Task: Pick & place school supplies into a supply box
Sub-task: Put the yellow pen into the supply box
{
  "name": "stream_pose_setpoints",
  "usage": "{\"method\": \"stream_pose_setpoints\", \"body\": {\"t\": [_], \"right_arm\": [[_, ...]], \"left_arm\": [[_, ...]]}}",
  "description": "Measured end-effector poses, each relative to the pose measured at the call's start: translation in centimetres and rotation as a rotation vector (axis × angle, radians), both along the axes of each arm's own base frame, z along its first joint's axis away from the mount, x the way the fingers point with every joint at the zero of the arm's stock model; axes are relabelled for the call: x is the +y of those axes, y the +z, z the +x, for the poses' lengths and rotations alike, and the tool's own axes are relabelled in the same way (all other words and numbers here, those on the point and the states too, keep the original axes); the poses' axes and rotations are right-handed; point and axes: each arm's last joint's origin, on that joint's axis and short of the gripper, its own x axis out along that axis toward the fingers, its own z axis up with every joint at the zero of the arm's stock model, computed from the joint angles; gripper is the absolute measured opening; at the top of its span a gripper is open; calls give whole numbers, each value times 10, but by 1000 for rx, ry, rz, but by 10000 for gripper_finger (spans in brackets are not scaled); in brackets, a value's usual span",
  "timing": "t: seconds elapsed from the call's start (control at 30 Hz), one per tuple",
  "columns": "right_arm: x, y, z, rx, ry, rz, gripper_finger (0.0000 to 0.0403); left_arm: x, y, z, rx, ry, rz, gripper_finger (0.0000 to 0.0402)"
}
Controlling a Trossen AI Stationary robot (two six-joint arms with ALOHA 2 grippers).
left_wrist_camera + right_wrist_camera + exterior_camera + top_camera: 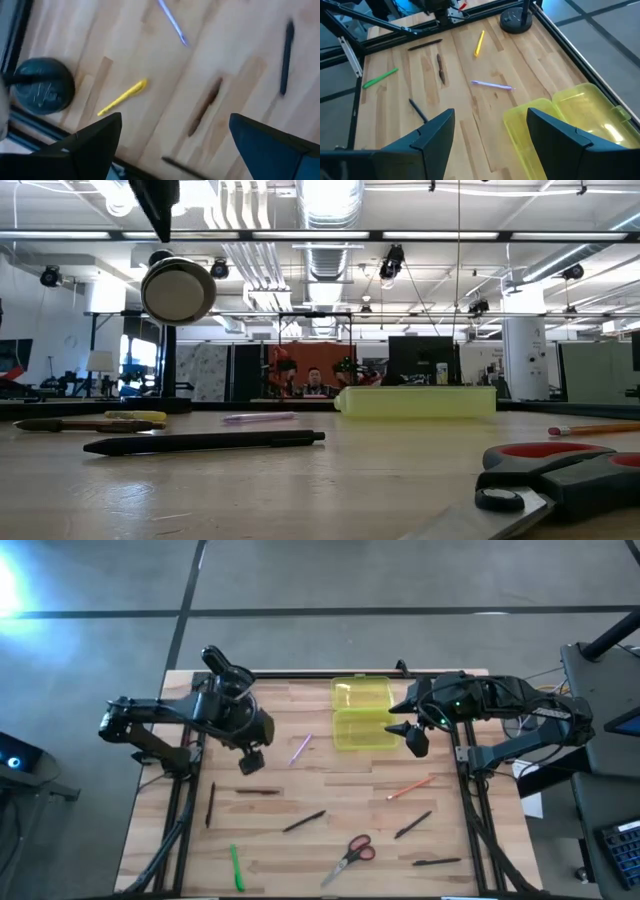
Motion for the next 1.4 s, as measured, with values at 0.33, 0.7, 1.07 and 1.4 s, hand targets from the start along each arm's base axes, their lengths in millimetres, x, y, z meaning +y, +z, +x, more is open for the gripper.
{"method": "stream_pose_setpoints", "body": {"t": [0.33,0.7,1.07,1.4], "right_arm": [[1,0,0,0,14,13,236],[1,0,0,-2,2,35,233],[0,0,1,-11,-3,32,231],[0,2,2,-26,-5,25,230]], "left_arm": [[-34,-37,-7,181,-325,-11,353],[-36,-84,-8,155,-394,11,328],[-20,-130,-24,212,-472,81,262],[19,-157,-19,239,-486,45,257]]}}
